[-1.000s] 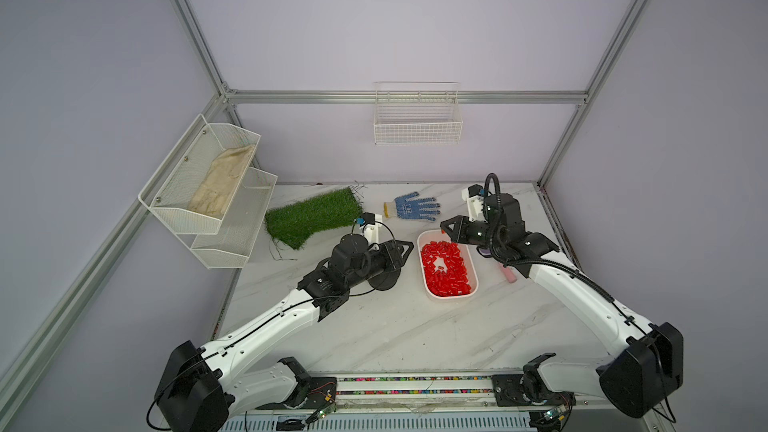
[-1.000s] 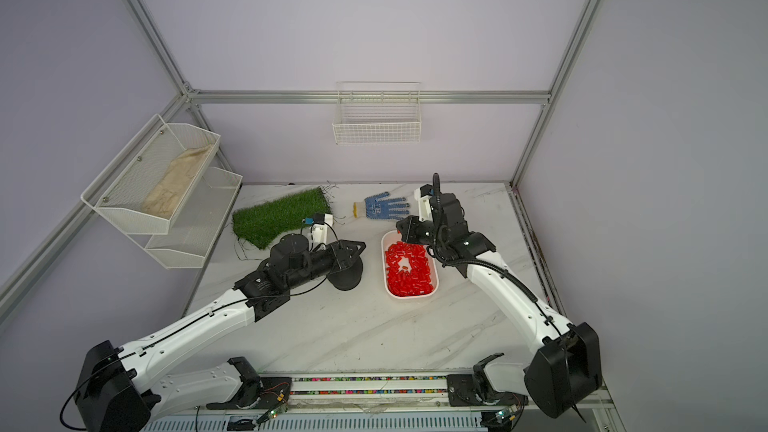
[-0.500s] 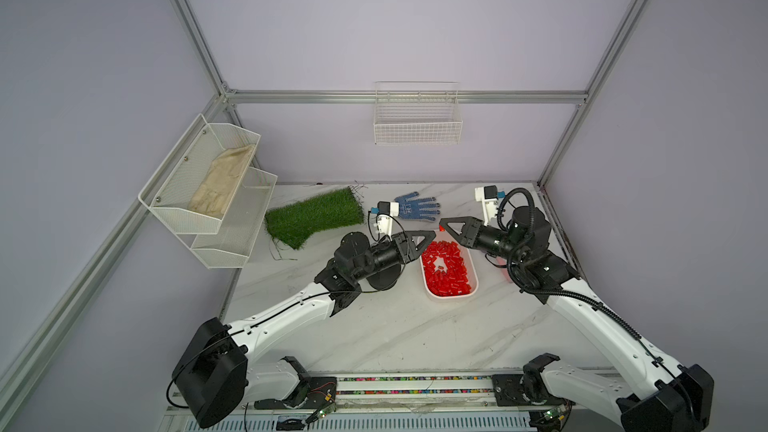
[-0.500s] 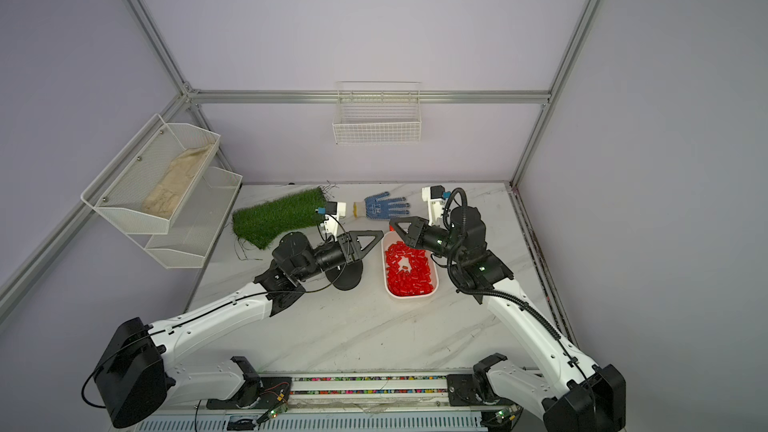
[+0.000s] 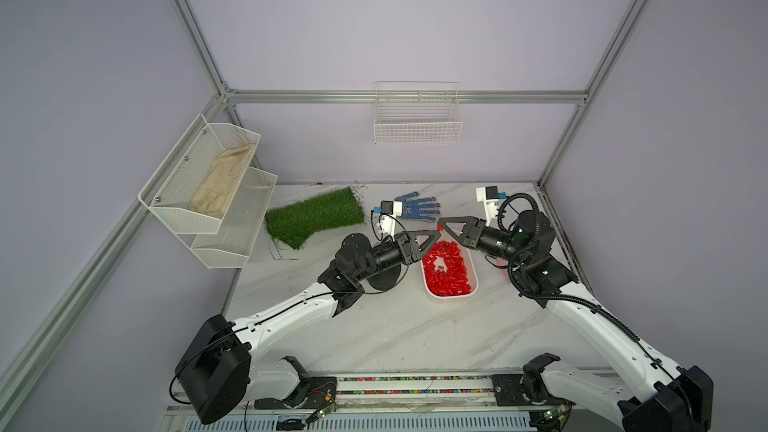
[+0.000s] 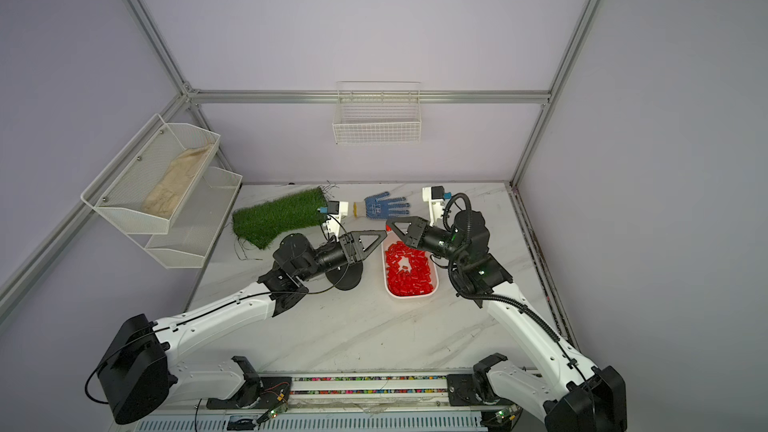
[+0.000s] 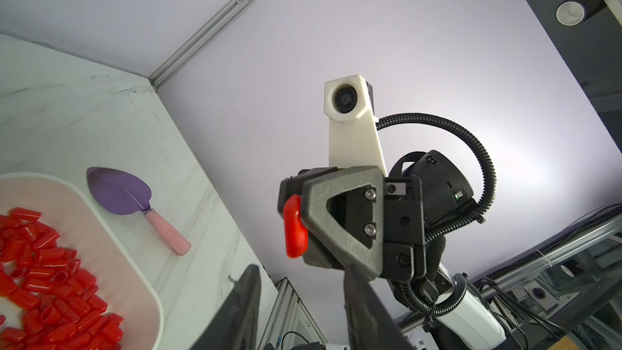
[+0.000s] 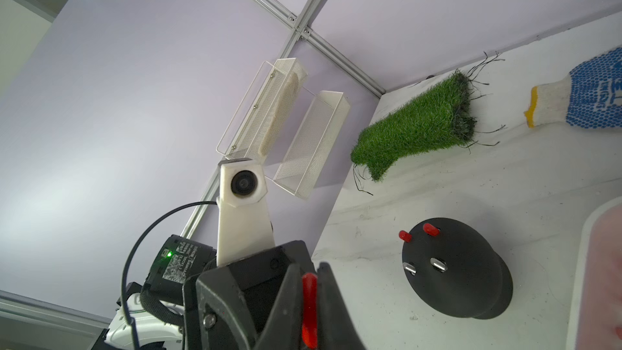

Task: Cover the protruding screws with screw protection sleeves
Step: Pick up the screw protection sleeve from the storage box.

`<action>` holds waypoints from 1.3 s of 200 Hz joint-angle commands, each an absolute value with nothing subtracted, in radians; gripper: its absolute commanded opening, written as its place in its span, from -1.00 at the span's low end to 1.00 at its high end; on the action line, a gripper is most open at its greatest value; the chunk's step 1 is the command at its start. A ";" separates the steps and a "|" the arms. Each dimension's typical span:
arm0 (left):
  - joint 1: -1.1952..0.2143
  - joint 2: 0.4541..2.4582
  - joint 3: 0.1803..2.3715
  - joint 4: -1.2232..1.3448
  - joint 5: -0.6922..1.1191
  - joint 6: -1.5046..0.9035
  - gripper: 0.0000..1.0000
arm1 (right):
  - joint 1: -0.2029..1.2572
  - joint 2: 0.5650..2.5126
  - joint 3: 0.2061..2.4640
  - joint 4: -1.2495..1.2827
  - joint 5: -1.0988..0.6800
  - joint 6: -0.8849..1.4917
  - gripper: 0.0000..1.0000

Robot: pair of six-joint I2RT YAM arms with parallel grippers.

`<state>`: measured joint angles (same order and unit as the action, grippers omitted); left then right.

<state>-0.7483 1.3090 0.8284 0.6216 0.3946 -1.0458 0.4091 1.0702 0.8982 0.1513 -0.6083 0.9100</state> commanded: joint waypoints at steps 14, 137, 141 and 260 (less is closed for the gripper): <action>-0.747 1.334 0.890 0.653 0.419 -1.016 -0.29 | 0.405 1.049 0.885 0.224 -0.635 0.950 -0.74; -0.746 1.292 0.885 0.698 0.415 -0.989 -0.26 | 0.406 1.063 0.869 0.241 -0.661 0.957 -0.74; -0.746 1.292 0.887 0.699 0.416 -0.989 -0.26 | 0.405 1.064 0.868 0.246 -0.666 0.961 -0.74; -0.744 1.306 0.933 0.687 0.428 -0.977 -0.65 | 0.405 1.064 0.861 0.264 -0.693 0.964 -0.75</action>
